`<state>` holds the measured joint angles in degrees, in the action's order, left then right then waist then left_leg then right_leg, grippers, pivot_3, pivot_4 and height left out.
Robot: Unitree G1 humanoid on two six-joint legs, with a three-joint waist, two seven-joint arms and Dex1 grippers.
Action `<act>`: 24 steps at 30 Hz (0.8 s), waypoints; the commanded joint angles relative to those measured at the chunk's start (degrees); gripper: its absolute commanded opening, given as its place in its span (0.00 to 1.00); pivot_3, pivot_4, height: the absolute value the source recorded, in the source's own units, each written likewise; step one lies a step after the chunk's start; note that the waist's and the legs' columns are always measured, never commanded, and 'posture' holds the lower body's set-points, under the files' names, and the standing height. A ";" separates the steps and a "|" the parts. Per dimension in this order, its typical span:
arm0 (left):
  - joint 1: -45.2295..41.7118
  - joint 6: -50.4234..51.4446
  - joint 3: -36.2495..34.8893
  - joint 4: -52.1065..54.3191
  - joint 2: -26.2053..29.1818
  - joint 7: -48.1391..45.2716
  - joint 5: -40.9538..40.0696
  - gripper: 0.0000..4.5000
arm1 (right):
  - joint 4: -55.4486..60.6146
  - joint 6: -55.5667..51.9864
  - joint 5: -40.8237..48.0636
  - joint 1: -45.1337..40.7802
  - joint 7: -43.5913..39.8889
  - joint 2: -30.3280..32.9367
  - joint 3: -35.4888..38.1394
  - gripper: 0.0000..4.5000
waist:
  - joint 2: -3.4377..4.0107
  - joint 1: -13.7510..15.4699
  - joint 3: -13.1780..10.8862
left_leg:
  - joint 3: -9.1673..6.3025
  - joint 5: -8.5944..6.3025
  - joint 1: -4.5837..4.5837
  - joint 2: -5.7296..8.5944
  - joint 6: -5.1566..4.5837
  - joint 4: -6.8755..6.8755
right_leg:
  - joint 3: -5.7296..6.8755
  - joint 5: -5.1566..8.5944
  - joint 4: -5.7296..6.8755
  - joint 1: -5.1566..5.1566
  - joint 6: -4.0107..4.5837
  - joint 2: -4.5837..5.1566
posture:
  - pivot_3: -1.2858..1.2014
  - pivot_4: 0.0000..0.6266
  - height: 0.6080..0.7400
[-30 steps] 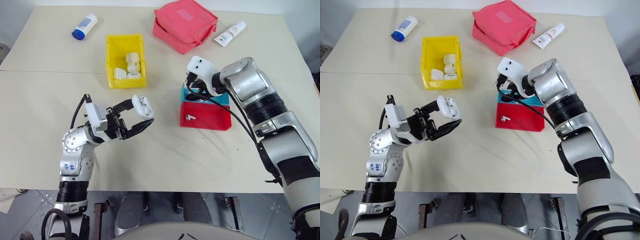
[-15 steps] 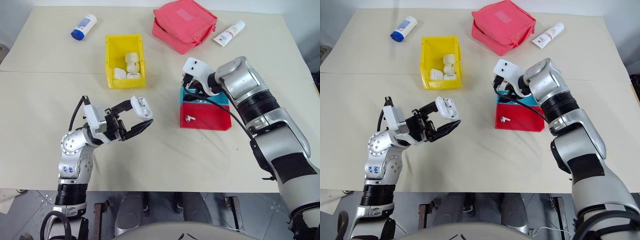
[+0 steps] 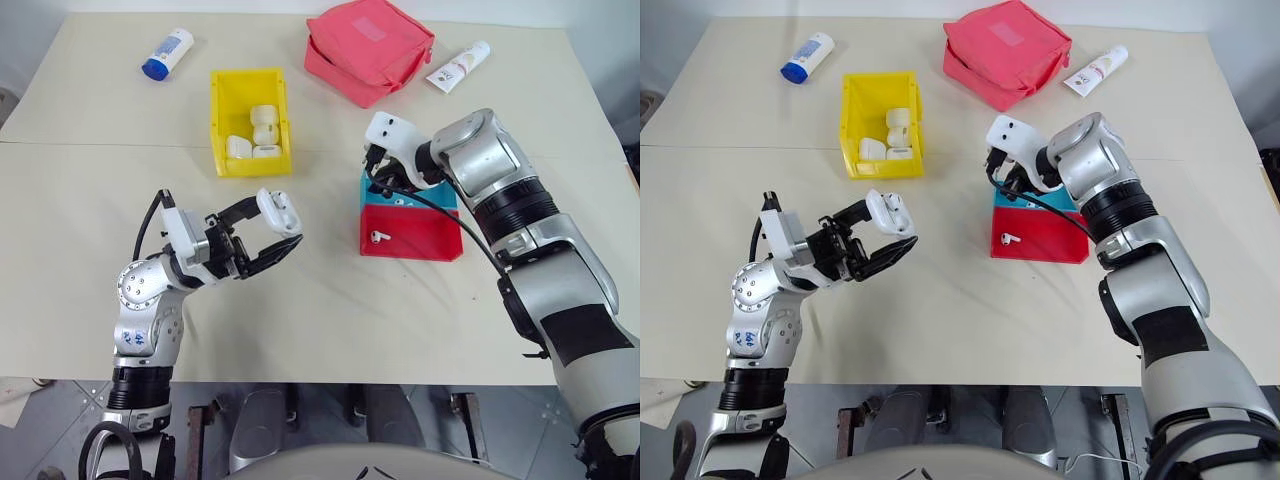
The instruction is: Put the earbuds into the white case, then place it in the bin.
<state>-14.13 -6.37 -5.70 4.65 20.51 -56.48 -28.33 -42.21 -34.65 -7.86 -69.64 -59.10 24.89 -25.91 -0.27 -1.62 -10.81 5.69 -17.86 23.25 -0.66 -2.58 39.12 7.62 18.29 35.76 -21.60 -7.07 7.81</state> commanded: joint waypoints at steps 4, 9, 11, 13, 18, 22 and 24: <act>-1.99 -1.40 -0.59 -1.32 0.43 -0.52 -0.64 0.62 | 1.35 -0.27 1.63 -3.66 0.86 1.85 6.79 0.10 | 0.10 0.02 -0.06 | 0.02 0.00 0.00 0.00 0.00 -0.02 | 0.00 0.00 0.00 -0.02 0.00 -0.01 | 0.52 0.24 1.00; -3.31 -1.57 -0.38 -3.00 0.37 -1.36 -0.73 0.62 | 5.68 -2.26 3.36 -1.09 0.55 3.82 10.28 0.10 | 0.10 0.04 -0.06 | 0.02 0.00 0.00 0.03 0.00 -0.03 | -0.02 0.00 0.00 -0.02 0.00 0.01 | 0.52 0.24 1.00; -4.07 -1.66 -0.16 -3.84 0.33 -1.90 -0.82 0.62 | 9.46 -4.47 5.81 0.53 0.15 4.30 12.97 0.10 | 0.11 0.11 -0.07 | 0.00 0.00 0.01 0.02 0.00 -0.03 | -0.01 0.00 0.00 -0.02 0.00 0.00 | 0.52 0.24 1.00; -5.17 -1.65 0.20 -4.87 0.20 -2.87 -0.99 0.62 | 18.15 -7.66 10.94 4.07 -1.44 4.90 17.33 0.10 | 0.11 0.08 -0.07 | 0.02 0.00 0.01 0.02 0.00 -0.04 | -0.01 0.00 -0.01 -0.02 0.00 0.01 | 0.52 0.24 1.00; -8.79 -1.78 1.01 -8.98 -0.47 -5.76 -1.13 0.62 | 39.91 -20.84 24.61 13.46 -2.14 4.62 27.04 0.10 | 0.11 0.27 -0.07 | -0.01 0.00 0.02 0.02 0.00 -0.05 | 0.01 0.00 0.00 -0.02 0.00 0.00 | 0.52 0.24 1.00; -11.81 -1.98 1.40 -12.77 -1.16 -8.12 -1.18 0.62 | 51.99 -30.25 33.35 18.77 1.86 2.64 32.98 0.10 | 0.11 0.29 -0.07 | -0.02 0.00 0.01 0.02 0.00 -0.04 | 0.01 0.00 0.00 0.00 0.00 0.00 | 0.52 0.24 1.00; -14.03 -2.24 2.04 -15.57 -1.61 -10.45 -1.19 0.62 | 57.98 -36.07 39.27 20.79 4.91 -0.28 38.08 0.10 | 0.11 0.35 -0.07 | -0.05 0.01 0.01 0.00 0.01 -0.04 | 0.02 0.00 0.00 0.00 0.00 -0.02 | 0.52 0.24 1.00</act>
<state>-26.57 -7.51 -4.09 -10.31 19.17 -65.04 -28.35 9.77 -66.46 25.88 -48.96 -56.31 25.88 7.62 -0.16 -1.27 -10.88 5.66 -17.85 23.25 -0.65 -2.57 39.08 7.62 18.29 35.78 -21.60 -7.07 7.80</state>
